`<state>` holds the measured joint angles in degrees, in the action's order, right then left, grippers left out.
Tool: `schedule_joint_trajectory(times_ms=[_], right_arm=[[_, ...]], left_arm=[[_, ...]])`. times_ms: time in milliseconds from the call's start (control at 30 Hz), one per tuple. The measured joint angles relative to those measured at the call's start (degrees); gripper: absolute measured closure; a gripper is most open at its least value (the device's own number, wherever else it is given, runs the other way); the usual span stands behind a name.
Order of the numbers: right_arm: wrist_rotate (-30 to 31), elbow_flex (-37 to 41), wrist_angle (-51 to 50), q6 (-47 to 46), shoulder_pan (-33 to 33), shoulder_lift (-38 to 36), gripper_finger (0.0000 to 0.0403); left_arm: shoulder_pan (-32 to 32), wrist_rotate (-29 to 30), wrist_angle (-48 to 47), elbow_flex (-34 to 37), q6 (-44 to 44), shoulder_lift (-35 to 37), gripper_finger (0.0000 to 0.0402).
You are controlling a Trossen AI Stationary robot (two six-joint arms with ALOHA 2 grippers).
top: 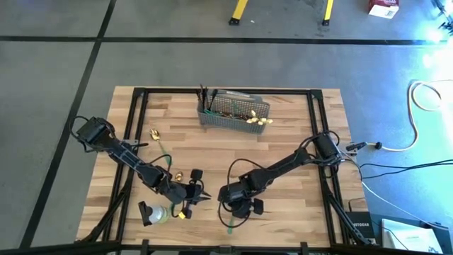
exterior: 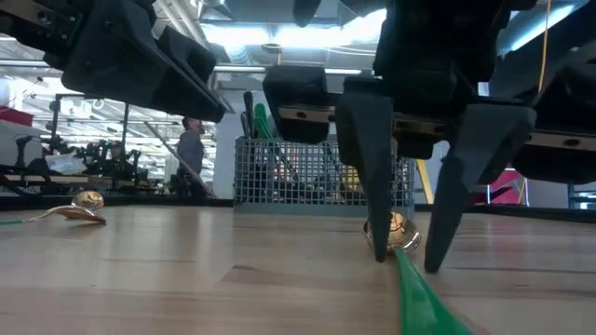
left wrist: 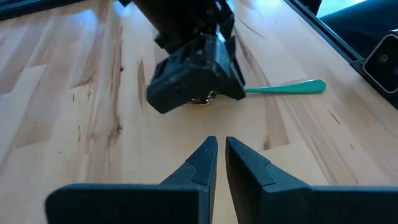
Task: Sort silverware
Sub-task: Put the green spoon into the gray organizer
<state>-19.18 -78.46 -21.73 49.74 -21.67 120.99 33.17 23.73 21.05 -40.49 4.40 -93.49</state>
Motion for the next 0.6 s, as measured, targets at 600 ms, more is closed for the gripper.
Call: schedule_joint_trajectory(times_ms=[600], right_arm=[[3.6, 0.2, -8.5, -4.5, 2.0, -11.2, 0.0402]], left_arm=[[-0.2, 0.1, -0.3, 0.0, 0.1, 0.0, 0.0384]])
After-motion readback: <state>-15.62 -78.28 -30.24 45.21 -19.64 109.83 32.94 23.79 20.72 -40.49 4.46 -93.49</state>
